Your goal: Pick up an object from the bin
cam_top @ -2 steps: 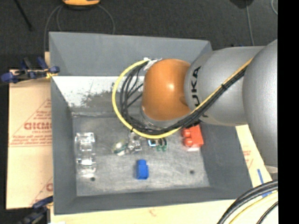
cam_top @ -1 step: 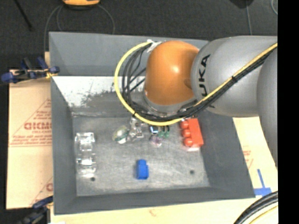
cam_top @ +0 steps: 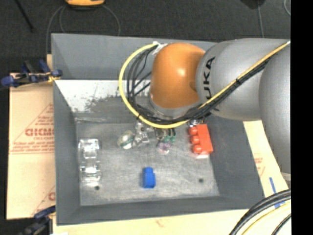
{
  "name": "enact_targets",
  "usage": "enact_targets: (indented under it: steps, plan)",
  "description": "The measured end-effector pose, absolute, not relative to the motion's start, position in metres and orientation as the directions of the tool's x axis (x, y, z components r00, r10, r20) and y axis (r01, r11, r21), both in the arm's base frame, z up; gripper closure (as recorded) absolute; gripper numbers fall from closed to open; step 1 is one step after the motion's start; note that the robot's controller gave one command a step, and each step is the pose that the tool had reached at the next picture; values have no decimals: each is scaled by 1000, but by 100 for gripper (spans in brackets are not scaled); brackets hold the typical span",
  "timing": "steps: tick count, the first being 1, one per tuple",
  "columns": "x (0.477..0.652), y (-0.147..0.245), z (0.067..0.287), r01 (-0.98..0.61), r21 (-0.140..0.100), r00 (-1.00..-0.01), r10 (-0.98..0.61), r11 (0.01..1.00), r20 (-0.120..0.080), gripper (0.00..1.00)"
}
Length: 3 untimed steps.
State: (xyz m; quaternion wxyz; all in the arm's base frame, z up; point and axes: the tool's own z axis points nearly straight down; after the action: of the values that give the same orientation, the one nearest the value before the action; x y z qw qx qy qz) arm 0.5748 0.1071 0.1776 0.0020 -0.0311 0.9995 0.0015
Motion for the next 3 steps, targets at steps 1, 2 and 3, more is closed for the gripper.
enact_targets:
  steps: [1,2,3]
  plan:
    - [589,104,202,-39,3,-999,-39,999,-7,100]
    - [564,68,147,72,0,-997,72,997,3,100]
    - [566,69,149,71,2,-997,71,997,-3,0]
